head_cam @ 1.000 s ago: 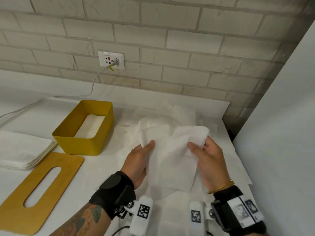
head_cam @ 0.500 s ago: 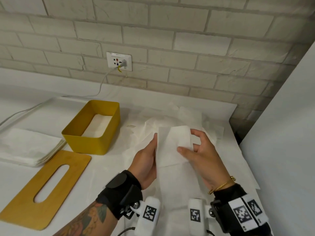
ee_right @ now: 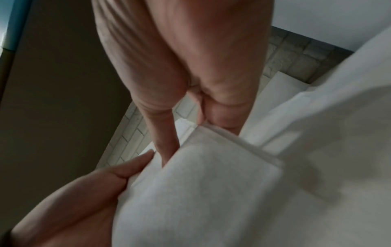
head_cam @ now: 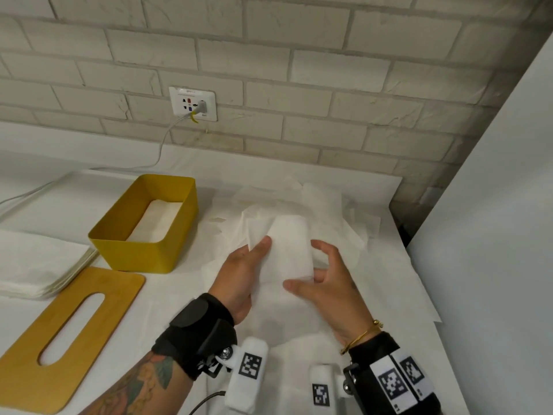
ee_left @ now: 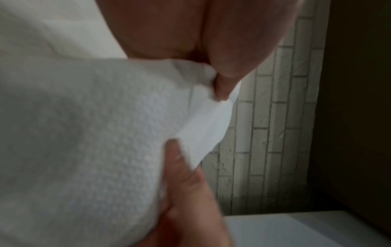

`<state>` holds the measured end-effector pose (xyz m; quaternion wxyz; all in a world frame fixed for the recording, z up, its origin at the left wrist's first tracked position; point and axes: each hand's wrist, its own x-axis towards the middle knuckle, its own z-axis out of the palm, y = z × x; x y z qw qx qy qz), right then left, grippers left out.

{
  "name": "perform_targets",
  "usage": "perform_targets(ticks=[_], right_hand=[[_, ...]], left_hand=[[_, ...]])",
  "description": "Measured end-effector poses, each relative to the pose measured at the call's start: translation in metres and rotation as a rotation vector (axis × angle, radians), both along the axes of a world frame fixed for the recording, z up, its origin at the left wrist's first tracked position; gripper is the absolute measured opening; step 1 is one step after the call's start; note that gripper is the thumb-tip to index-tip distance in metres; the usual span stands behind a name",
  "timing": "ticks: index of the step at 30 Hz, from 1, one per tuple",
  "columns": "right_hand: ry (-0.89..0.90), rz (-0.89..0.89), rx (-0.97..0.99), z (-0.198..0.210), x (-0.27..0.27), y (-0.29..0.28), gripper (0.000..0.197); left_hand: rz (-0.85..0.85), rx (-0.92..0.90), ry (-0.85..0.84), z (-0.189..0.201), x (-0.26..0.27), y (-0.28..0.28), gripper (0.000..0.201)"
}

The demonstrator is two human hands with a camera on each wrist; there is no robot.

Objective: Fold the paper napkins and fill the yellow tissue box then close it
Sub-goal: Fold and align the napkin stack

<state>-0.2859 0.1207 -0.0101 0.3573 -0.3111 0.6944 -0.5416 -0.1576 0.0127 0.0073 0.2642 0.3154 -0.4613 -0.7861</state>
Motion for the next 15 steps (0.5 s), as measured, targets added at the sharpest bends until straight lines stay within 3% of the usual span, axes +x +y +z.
perform_targets(ticks=[7,12,15], right_hand=[[-0.006,0.189,0.205,-0.017,-0.017,0.024,0.065],[0.121,-0.164,0.241,-0.001,-0.087,0.016,0.026],[0.107,-0.283,0.323,-0.002,-0.116,0.01,0.021]], left_hand=[[0.168,-0.003,0.05,-0.001,0.021,-0.031,0.029],[0.185,0.003,0.078,-0.002,0.035,-0.034,0.027],[0.185,0.013,0.073,-0.003,0.036,-0.032,0.026]])
